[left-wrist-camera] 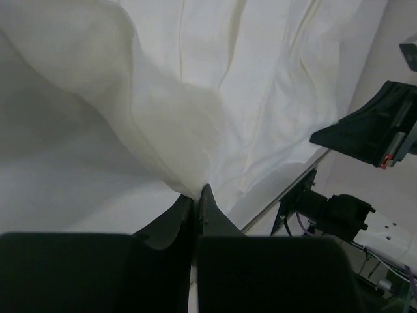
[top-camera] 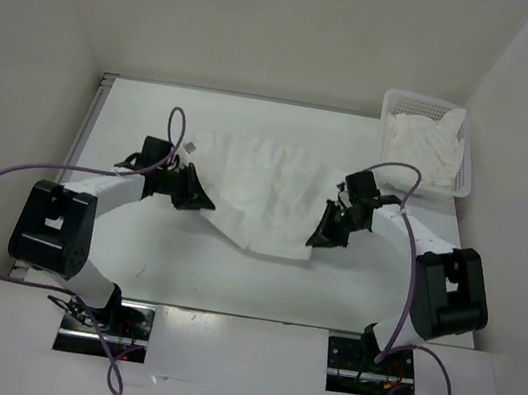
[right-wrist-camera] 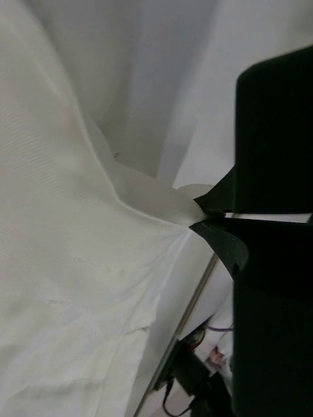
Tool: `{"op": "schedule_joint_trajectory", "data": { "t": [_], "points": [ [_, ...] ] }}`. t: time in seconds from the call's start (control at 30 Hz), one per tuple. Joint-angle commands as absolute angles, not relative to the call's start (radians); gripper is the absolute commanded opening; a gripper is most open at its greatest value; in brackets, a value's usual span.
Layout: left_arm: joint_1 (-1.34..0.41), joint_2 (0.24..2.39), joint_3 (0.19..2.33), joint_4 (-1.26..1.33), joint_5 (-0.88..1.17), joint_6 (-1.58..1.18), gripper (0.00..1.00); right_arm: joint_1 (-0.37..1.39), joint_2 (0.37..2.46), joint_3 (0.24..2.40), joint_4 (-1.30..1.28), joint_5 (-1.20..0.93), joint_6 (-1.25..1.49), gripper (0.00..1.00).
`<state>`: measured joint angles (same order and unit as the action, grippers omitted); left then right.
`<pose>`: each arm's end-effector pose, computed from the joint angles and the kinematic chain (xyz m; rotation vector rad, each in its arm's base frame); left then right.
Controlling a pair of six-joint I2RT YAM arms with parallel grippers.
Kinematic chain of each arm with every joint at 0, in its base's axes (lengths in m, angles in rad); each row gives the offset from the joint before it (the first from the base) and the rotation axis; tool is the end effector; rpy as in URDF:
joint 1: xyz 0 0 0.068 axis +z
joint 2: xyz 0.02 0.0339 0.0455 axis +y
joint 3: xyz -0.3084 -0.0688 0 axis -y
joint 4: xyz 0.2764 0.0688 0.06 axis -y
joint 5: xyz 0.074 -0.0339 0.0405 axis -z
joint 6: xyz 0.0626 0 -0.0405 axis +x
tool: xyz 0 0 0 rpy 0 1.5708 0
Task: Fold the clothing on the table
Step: Fold the skirt
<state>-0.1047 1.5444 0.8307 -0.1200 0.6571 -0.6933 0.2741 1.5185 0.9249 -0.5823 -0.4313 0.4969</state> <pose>0.3373 -0.0739 0.1947 -0.4056 2.4599 -1.1473 0.2980 0.1110 0.1958 0.1916 2.8300 0.7884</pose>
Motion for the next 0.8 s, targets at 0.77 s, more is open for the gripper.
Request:
{"op": "schedule_joint_trajectory", "data": {
  "t": [0.77],
  "points": [
    [-0.295,1.235,0.569,-0.261,0.571,-0.784,0.00,0.566,1.167,0.667,-0.747,-0.449,0.836,0.24]
  ]
}}
